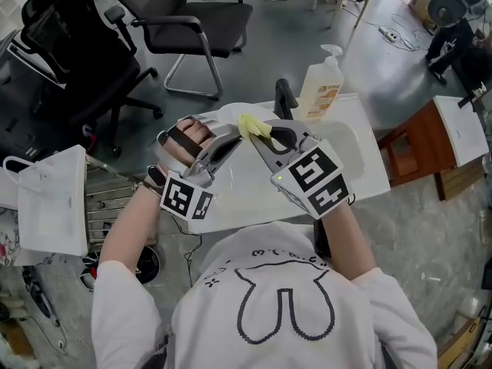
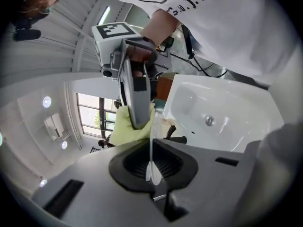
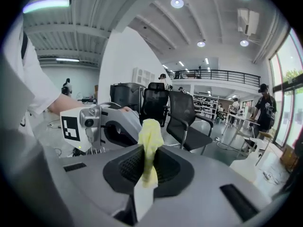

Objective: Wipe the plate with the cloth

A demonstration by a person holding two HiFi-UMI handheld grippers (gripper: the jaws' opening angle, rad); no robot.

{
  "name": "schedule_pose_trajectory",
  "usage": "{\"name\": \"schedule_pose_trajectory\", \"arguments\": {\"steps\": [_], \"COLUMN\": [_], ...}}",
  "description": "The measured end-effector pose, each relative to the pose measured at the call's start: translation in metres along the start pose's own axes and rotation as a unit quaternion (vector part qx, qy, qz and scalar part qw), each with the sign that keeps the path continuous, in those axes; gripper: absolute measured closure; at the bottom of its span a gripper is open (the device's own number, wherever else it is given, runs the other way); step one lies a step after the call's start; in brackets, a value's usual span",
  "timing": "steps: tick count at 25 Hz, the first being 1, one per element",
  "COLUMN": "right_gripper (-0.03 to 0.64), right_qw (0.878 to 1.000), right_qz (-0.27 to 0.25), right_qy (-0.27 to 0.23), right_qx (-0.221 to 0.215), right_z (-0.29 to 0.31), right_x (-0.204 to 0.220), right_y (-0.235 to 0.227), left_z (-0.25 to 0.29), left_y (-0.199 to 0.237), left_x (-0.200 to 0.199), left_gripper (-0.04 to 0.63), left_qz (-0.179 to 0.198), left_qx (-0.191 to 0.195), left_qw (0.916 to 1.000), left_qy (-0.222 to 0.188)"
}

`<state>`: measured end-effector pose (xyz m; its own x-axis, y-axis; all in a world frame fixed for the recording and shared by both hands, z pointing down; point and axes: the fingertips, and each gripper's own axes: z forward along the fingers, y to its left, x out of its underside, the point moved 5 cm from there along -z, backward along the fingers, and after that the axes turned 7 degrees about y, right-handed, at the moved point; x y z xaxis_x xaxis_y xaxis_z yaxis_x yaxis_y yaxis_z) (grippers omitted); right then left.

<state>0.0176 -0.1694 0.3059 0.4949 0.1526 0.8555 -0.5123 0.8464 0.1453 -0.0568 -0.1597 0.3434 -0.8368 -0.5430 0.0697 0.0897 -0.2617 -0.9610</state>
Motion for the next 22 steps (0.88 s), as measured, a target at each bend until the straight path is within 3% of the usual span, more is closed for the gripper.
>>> {"name": "schedule_pose_trajectory", "arguments": {"steps": [6, 22], "right_gripper": [0.568, 0.568], "right_qw": [0.999, 0.988], "right_qz": [0.003, 0.106], "right_qy": [0.036, 0.092], "right_qx": [-0.014, 0.061], "right_z": [0.001, 0.023], "right_x": [0.011, 0.061], "right_y": [-0.009, -0.079], "left_z": [-0.005, -0.013], "left_y": [-0.003, 0.008], "left_x": [0.001, -0.008], "left_gripper": [0.577, 0.574], "left_qz": [0.02, 0.036], "left_qx": [-0.002, -0.029], "left_qw": [0.9998, 0.9987], "left_qy": [0.004, -0.022]}}
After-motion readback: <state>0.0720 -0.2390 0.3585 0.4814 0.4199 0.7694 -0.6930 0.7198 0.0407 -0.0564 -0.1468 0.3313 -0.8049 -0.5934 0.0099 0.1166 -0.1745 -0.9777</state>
